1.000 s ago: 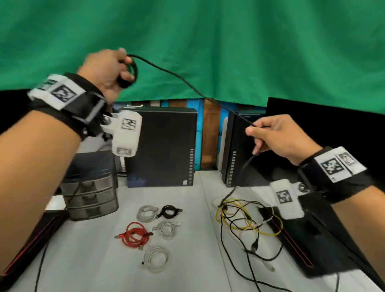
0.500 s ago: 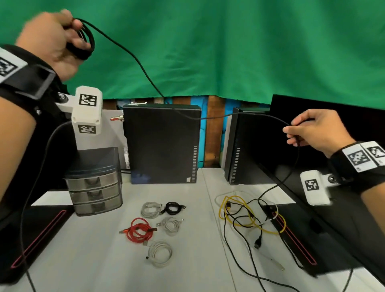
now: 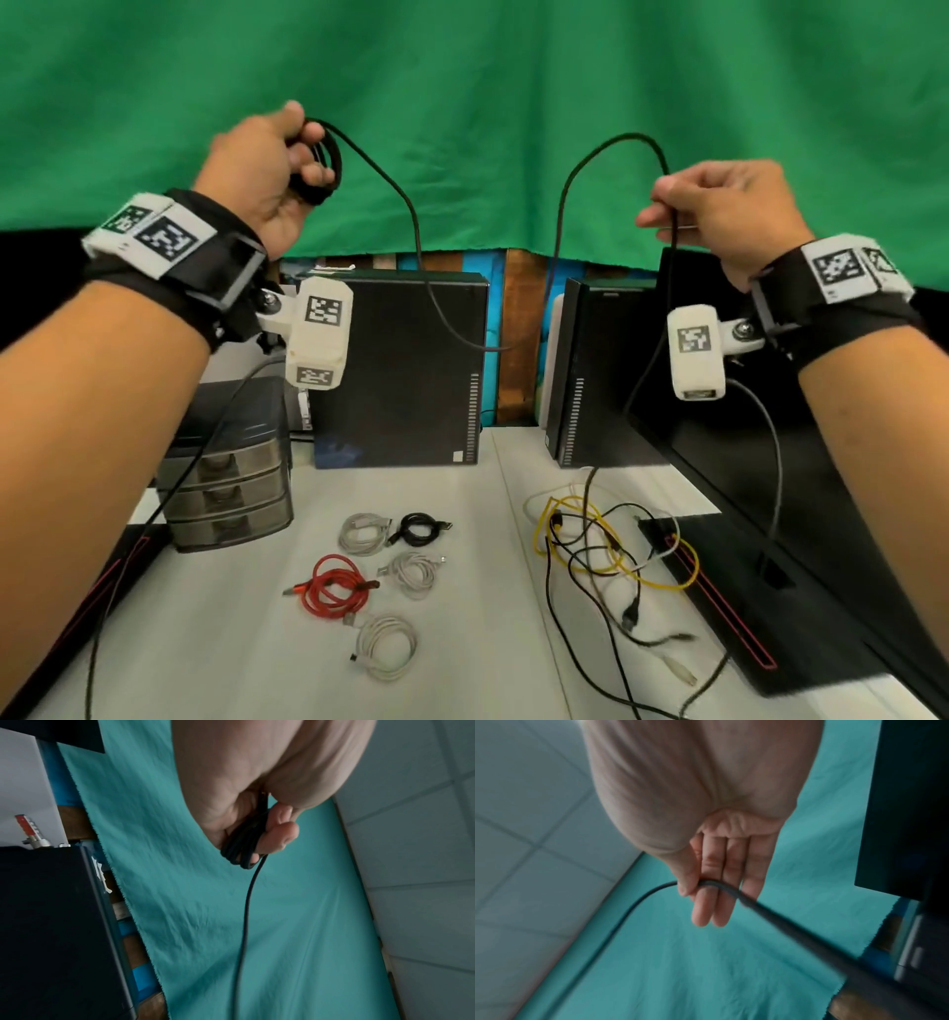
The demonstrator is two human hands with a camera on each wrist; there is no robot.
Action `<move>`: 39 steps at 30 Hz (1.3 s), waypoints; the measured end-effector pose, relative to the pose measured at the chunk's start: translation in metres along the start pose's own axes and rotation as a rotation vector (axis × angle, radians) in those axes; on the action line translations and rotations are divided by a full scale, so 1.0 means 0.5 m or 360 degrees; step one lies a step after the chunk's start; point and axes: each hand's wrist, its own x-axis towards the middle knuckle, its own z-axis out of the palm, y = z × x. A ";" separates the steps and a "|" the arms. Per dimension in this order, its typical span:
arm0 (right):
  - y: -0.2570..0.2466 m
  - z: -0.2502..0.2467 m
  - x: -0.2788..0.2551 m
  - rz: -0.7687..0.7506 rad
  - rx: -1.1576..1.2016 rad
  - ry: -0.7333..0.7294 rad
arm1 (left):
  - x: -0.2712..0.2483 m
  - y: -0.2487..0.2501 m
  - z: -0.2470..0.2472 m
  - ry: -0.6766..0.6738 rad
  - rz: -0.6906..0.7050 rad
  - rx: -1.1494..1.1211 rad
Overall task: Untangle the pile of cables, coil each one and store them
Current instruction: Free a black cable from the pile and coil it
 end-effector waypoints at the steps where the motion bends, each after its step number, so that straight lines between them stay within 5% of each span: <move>1: -0.005 -0.001 0.001 0.0024 0.0075 -0.0053 | 0.002 -0.001 -0.002 0.0011 -0.0003 -0.0023; 5: 0.030 -0.019 0.017 0.0338 0.0122 -0.0167 | -0.001 0.006 -0.016 0.0034 0.0014 -0.0079; 10: 0.171 -0.049 -0.003 0.0842 -0.1362 -0.0536 | -0.022 -0.010 -0.027 -0.0031 -0.0083 -0.0066; 13: 0.184 -0.041 -0.021 0.0691 -0.1477 -0.0461 | -0.070 -0.035 -0.003 -0.0152 -0.0141 0.0003; 15: 0.149 -0.011 -0.040 0.0330 -0.1267 -0.0134 | -0.111 -0.066 0.023 -0.0263 -0.0200 0.0092; 17: 0.094 0.055 -0.094 0.0158 -0.0654 -0.0074 | -0.153 -0.111 0.049 -0.0375 -0.0324 0.0172; 21: 0.057 0.214 -0.237 0.0285 0.0148 -0.0620 | -0.229 -0.190 0.068 -0.0485 -0.0603 0.0034; 25: 0.100 0.251 -0.306 0.0528 0.0712 -0.0488 | -0.270 -0.226 0.033 -0.0479 -0.0794 -0.0362; 28: 0.125 0.252 -0.335 0.0529 0.0497 -0.0400 | -0.290 -0.244 0.006 -0.0512 -0.0869 -0.0526; 30: 0.136 0.252 -0.360 0.0476 0.0141 -0.0526 | -0.293 -0.254 -0.004 -0.0517 -0.0808 -0.0565; 33: 0.127 0.252 -0.423 0.0273 -0.0265 -0.1080 | -0.283 -0.274 -0.015 -0.0426 -0.0589 -0.0434; 36: 0.096 0.217 -0.455 0.0164 -0.0331 -0.1266 | -0.288 -0.296 -0.027 -0.0493 -0.0232 0.0368; 39: 0.049 0.153 -0.441 0.0068 -0.0267 -0.1175 | -0.327 -0.324 -0.050 -0.0916 0.0084 0.1189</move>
